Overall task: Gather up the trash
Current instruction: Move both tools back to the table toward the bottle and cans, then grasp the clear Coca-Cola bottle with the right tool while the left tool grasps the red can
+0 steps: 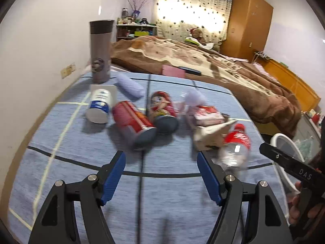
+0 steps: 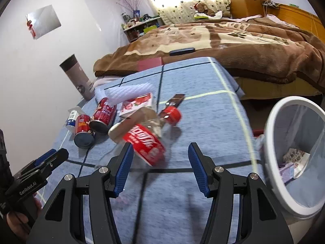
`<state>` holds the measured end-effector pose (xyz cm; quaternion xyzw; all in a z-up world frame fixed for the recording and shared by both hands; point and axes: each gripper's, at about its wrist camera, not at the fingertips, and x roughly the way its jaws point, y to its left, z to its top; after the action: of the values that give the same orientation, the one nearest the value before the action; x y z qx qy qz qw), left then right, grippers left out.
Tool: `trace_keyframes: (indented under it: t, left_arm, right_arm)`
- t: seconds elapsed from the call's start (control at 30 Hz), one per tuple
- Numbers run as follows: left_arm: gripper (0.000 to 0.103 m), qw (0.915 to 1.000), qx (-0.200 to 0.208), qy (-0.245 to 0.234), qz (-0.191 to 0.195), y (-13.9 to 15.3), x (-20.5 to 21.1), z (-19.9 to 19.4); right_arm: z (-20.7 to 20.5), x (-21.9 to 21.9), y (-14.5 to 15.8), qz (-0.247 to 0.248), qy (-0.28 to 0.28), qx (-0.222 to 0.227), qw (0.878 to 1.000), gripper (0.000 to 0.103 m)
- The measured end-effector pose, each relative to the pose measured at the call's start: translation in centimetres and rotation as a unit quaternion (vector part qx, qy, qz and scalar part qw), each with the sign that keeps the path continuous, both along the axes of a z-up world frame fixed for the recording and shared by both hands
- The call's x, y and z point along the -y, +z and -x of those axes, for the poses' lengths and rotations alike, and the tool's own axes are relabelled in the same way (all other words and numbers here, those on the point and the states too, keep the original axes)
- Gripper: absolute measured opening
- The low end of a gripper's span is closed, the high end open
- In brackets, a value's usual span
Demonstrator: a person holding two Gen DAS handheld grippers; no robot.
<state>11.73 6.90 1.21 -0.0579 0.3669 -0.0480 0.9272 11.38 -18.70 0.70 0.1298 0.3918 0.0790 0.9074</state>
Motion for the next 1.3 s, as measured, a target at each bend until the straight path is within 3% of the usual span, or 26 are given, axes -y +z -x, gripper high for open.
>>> trace_keyframes:
  t: [0.23,0.3,0.6,0.87,1.1,1.3]
  left_arm:
    - [0.076,0.9998,-0.010,0.014,0.012,-0.7,-2.6,-0.8]
    - [0.077,0.9997,-0.012,0.016,0.016,-0.8,-3.1,-1.2]
    - [0.077,0.9988,-0.029,0.010,0.038,-1.6,-4.0,-3.0]
    - [0.078,0.9973,-0.044,0.007,0.058,-1.7,-4.3,-5.2]
    - [0.078,0.9970,-0.055,0.018,0.051,-2.1,-4.0,-7.4]
    - [0.078,0.9948,-0.083,0.035,0.046,-3.3,-4.2,-9.5]
  right_arm:
    - [-1.8,-2.3,-0.7,0.015,-0.010,-0.029,0.999,0.060]
    - [-2.1,-2.6,-0.9,0.017,-0.019,-0.034,0.999,0.069]
    - [-3.5,-3.9,-1.1,0.037,-0.051,-0.065,0.996,0.071]
    - [-3.7,-5.7,-1.1,0.088,-0.046,-0.060,0.993,0.072]
    - [-3.2,-7.0,-0.9,0.136,-0.029,-0.054,0.989,0.073]
    - [-3.2,-6.6,-0.8,0.131,-0.026,-0.060,0.989,0.073]
